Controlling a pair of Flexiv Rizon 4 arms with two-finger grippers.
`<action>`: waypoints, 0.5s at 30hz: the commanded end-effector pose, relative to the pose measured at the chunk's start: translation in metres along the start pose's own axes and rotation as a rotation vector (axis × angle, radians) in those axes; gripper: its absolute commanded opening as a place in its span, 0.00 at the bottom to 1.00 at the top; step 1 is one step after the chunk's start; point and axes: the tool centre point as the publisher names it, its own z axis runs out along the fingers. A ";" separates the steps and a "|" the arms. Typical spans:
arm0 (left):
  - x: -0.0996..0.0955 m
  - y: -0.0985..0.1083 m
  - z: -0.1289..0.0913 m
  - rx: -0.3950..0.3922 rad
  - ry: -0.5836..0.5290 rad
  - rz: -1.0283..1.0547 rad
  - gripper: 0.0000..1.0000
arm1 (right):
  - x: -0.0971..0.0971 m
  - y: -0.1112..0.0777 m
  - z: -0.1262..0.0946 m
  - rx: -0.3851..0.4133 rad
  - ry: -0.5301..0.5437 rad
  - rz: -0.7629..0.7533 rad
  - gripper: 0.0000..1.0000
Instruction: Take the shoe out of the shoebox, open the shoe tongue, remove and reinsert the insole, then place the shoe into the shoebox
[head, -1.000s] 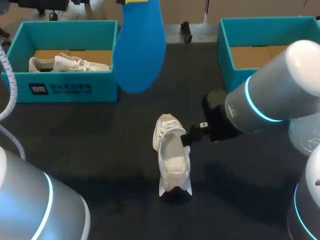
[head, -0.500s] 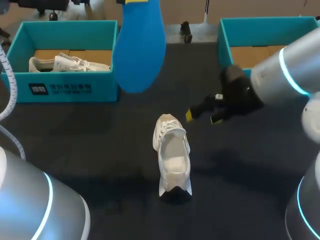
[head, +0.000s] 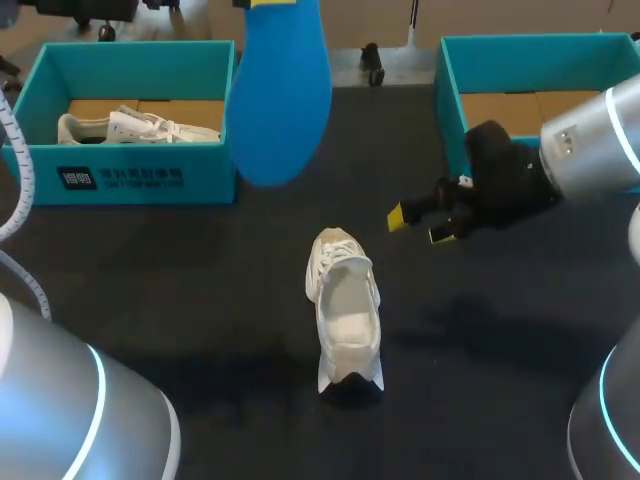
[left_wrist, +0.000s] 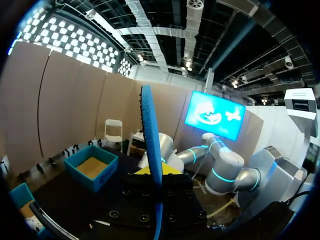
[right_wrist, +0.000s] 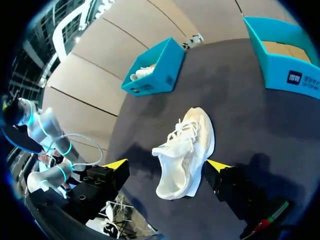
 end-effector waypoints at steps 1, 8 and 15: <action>0.000 -0.001 0.001 -0.003 -0.001 0.000 0.00 | -0.006 0.008 0.010 0.000 0.116 -0.010 1.00; 0.000 -0.001 0.001 -0.003 -0.001 0.000 0.00 | -0.009 0.010 0.016 -0.001 0.231 0.003 1.00; 0.000 -0.001 0.001 -0.003 -0.001 0.000 0.00 | -0.007 0.017 0.013 -0.004 0.325 0.005 1.00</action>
